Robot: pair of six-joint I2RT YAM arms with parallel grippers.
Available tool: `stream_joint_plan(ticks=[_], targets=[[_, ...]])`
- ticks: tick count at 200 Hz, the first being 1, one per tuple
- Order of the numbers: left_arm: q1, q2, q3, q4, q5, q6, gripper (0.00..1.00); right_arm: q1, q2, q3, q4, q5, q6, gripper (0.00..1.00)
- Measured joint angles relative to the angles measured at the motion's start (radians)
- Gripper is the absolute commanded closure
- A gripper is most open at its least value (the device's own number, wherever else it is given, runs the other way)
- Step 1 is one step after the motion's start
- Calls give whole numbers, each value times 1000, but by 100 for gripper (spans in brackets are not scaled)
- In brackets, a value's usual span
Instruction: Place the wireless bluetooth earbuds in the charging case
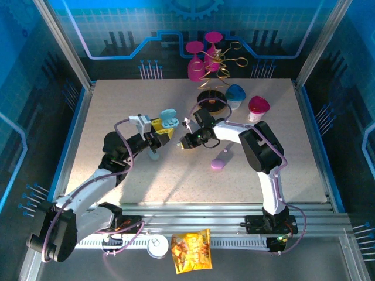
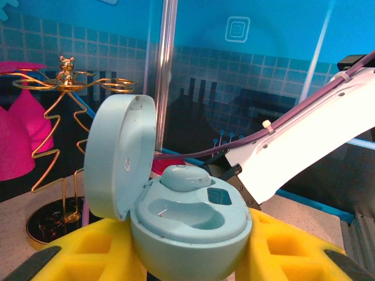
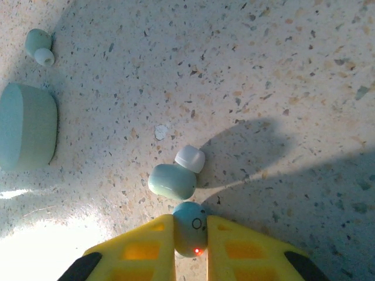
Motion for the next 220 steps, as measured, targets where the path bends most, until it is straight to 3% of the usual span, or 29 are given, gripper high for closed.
stream_joint_plan(ticks=[44,114,166,220], targets=[[0,6,0,0,-8,19,83,10,-89,-87,4,92,1,85],[0,85,-14,26,-45,61,83,14,-426,-236,7,213,0,85],[0,138,-19,48,-54,80,83,72,-640,-232,-57,297,-38,85],[0,159,-20,82,-57,86,83,147,-701,-136,-116,318,-88,85]])
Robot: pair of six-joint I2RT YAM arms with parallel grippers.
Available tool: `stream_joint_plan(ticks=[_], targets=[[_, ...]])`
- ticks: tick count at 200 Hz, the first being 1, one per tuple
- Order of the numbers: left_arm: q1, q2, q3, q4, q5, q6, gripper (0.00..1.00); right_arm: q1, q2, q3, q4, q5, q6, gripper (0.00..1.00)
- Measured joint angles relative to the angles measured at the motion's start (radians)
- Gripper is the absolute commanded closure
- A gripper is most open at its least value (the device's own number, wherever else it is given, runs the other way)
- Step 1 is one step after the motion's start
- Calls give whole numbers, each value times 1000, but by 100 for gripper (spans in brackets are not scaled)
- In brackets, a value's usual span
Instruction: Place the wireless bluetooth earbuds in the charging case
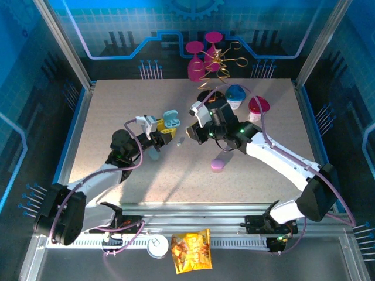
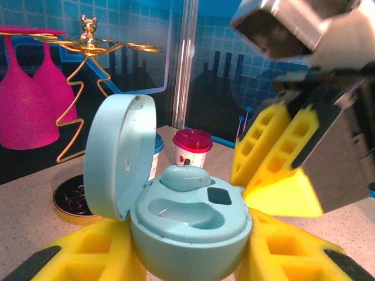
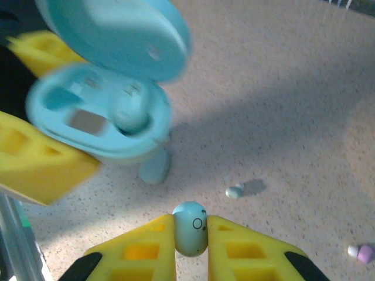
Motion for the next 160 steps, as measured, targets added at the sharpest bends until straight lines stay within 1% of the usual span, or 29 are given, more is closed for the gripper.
stream_joint_plan(ticks=[38,65,111,160], targets=[[0,5,-18,3,2,5,83,35,0,68,2,-39,-22,85],[0,8,-21,10,25,20,83,44,0,105,1,-65,-30,85],[0,22,-21,55,86,19,83,58,32,174,3,-71,-52,84],[0,21,-26,83,116,19,83,74,80,183,-19,-47,-81,84]])
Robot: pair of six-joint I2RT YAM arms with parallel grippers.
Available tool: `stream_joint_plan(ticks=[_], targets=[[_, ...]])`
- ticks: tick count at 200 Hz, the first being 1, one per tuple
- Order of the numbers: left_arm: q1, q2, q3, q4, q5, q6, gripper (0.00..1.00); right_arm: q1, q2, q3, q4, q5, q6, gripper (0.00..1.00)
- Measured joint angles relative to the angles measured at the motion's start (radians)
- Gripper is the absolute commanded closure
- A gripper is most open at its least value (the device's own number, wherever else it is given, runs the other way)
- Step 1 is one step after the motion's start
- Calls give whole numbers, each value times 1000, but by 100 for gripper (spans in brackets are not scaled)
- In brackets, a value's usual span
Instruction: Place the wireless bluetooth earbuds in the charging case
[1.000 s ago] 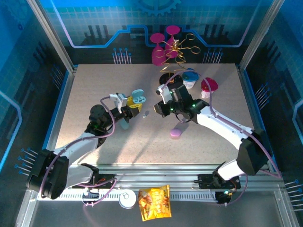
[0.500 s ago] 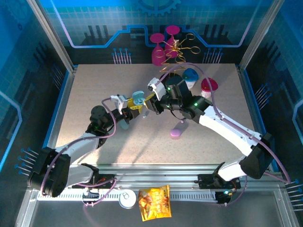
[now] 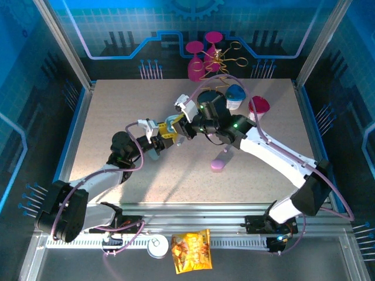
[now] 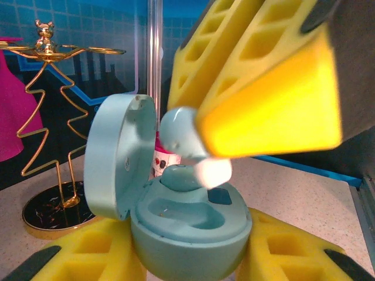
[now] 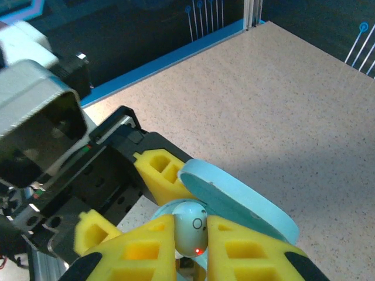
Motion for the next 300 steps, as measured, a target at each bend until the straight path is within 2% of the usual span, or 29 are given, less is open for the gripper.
stream_joint_plan(ticks=[185,254,274,300], targets=[[1,0,-13,15,37,-3,83,23,23,6,-40,43,-61,84],[1,0,-14,19,45,-3,83,29,21,5,-48,44,-79,78],[1,0,-14,22,44,-3,83,31,21,5,-48,45,-80,71],[1,0,-14,23,43,-3,83,34,21,5,-48,47,-83,67]])
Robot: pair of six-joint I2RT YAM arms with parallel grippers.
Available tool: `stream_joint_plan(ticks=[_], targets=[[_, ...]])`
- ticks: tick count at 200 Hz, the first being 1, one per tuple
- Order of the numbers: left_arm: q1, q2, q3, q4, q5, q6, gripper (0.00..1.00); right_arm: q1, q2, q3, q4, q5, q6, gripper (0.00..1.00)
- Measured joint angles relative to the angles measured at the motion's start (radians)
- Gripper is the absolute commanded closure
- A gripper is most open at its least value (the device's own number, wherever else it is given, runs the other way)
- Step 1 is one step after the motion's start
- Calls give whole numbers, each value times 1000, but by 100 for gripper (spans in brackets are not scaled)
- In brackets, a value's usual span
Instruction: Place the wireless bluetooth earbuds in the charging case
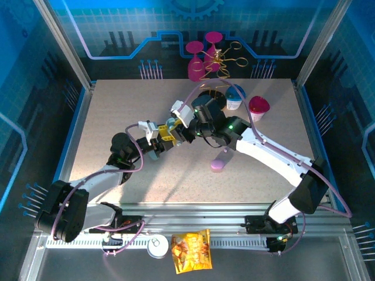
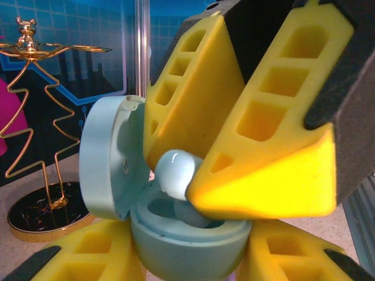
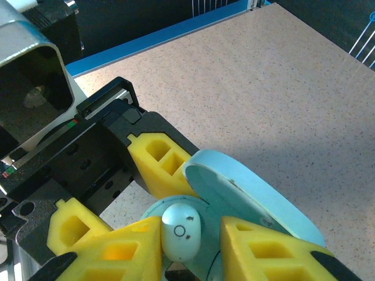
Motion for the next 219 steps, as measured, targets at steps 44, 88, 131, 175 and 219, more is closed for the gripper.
stream_joint_plan(ticks=[44,88,131,175,219], targets=[[0,0,0,10,0,0,83,4,-10,0,0,17,5,59],[0,0,0,27,0,0,83,4,-27,-10,2,27,6,58],[0,0,0,42,0,0,83,4,-52,-28,20,35,17,55],[0,0,0,52,0,0,83,-3,-108,-74,70,21,42,53],[0,0,0,53,0,0,83,-23,-116,-81,93,-6,79,62]])
